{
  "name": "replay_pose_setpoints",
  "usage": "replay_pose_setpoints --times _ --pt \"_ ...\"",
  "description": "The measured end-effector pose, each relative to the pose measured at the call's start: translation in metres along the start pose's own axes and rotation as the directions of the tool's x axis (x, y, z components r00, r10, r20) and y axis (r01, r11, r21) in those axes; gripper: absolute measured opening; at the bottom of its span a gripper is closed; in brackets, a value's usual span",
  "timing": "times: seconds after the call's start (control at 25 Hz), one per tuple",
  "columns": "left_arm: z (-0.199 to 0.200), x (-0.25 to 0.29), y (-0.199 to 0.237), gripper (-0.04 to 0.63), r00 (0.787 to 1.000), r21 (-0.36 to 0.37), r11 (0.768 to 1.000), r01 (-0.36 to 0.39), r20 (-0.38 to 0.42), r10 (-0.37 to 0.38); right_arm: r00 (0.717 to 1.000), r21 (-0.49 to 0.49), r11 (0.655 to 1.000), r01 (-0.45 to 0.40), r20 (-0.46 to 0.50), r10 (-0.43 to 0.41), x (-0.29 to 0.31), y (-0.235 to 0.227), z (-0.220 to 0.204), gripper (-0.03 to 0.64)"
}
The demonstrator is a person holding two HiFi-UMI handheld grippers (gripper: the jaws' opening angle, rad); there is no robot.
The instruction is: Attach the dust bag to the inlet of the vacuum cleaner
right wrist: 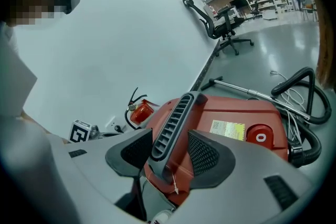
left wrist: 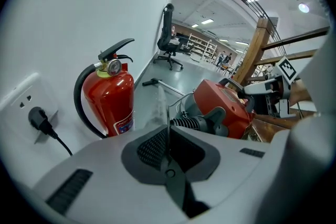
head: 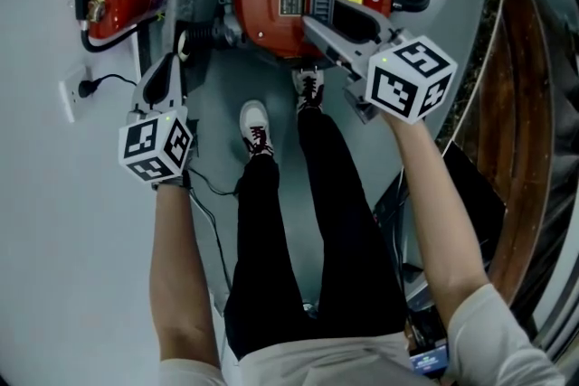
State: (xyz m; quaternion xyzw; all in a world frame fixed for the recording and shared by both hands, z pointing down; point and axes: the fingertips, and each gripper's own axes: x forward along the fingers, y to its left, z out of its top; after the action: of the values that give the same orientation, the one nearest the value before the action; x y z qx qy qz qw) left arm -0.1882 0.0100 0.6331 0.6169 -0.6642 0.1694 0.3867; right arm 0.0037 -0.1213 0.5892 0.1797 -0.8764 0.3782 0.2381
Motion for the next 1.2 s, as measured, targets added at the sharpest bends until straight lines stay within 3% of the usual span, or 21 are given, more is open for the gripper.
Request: replay_pose_setpoints --times 0.44,0.64,0.84,1.2 --pt "0.007 0.008 -0.004 0.018 0.999 -0.138 0.990 0.008 0.037 -0.003 1.000 -0.028 1.000 0.008 0.025 -0.007 0.000 0.000 0.000 0.218" --pt "0.010 0.012 0.000 0.018 1.000 -0.113 0.994 -0.009 0.022 0.011 1.000 -0.030 1.000 -0.003 0.020 0.004 0.001 0.000 0.000 0.219" --pt "0.012 0.013 0.004 0.017 0.999 -0.142 0.989 -0.032 0.027 0.037 1.000 -0.032 0.999 -0.005 0.026 0.005 0.001 0.001 0.000 0.219" --pt "0.016 0.015 -0.014 0.017 0.999 -0.079 0.996 0.028 0.018 -0.027 0.999 -0.042 0.999 0.002 0.040 0.000 0.001 0.001 0.001 0.219"
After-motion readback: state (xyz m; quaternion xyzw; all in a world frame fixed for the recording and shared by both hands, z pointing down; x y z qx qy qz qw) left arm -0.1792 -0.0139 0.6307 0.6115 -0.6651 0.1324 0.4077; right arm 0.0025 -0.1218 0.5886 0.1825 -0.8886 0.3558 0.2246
